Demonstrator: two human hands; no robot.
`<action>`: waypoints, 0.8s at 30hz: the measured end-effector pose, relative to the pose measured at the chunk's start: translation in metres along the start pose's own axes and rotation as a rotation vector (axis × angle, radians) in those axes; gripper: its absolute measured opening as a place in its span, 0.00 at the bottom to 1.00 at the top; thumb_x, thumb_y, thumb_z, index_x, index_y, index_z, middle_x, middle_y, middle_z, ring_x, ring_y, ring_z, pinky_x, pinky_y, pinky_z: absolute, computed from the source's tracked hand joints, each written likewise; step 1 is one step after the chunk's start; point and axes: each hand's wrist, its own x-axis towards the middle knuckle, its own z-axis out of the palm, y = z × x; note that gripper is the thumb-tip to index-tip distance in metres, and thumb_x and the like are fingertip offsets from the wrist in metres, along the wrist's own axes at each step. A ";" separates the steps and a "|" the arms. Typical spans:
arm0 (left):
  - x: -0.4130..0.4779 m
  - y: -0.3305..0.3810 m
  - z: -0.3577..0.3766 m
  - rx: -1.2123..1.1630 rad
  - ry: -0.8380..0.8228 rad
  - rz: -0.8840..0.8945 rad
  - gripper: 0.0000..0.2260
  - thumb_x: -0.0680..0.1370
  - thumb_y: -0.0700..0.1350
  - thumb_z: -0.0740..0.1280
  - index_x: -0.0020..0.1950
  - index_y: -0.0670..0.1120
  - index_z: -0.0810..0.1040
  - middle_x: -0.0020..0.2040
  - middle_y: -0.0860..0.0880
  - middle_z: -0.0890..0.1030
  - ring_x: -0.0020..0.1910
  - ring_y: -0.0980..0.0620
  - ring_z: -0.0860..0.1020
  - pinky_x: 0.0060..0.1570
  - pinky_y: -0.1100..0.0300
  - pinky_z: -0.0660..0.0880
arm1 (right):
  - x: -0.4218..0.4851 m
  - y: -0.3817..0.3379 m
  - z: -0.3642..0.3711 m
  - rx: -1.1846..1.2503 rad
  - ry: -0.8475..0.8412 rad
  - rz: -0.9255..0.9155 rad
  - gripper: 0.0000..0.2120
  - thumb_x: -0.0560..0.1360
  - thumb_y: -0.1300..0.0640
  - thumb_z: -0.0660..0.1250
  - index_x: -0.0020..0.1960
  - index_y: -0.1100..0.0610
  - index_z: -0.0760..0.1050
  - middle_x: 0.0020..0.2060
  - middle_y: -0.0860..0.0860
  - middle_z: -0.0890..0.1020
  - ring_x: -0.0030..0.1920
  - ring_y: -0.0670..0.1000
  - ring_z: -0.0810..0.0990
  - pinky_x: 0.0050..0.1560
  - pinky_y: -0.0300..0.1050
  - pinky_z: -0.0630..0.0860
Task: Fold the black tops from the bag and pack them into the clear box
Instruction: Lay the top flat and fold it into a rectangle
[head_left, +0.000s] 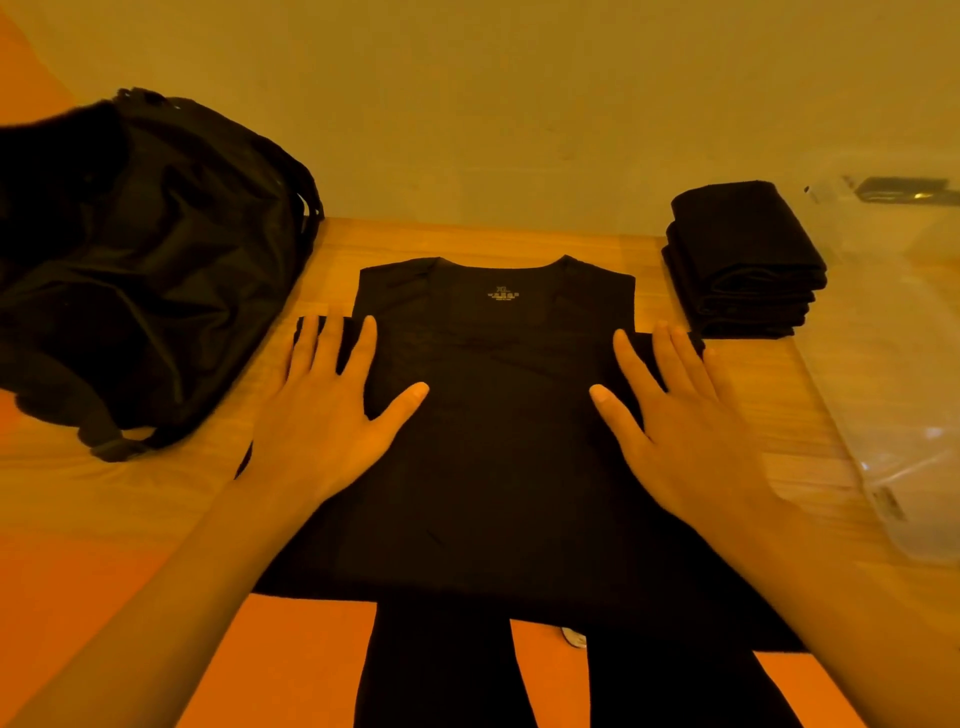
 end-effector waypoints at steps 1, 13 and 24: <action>0.000 0.000 0.004 0.009 -0.004 0.019 0.46 0.70 0.79 0.32 0.83 0.55 0.40 0.83 0.44 0.41 0.82 0.44 0.39 0.79 0.47 0.40 | 0.000 -0.003 0.001 -0.006 -0.028 -0.009 0.39 0.75 0.28 0.27 0.81 0.44 0.40 0.82 0.56 0.46 0.81 0.53 0.39 0.79 0.53 0.39; 0.007 -0.009 0.006 -0.007 -0.081 -0.015 0.47 0.66 0.80 0.35 0.81 0.60 0.36 0.82 0.42 0.36 0.81 0.44 0.35 0.80 0.45 0.40 | 0.002 -0.008 -0.006 -0.033 -0.178 0.073 0.41 0.70 0.26 0.31 0.80 0.41 0.34 0.80 0.60 0.39 0.80 0.58 0.34 0.80 0.57 0.39; 0.001 0.002 0.010 0.010 -0.048 0.009 0.42 0.73 0.77 0.36 0.82 0.57 0.38 0.83 0.45 0.38 0.81 0.45 0.36 0.80 0.44 0.39 | 0.065 -0.105 0.013 -0.004 -0.087 -0.251 0.34 0.79 0.31 0.36 0.81 0.43 0.39 0.82 0.53 0.42 0.81 0.52 0.38 0.80 0.57 0.39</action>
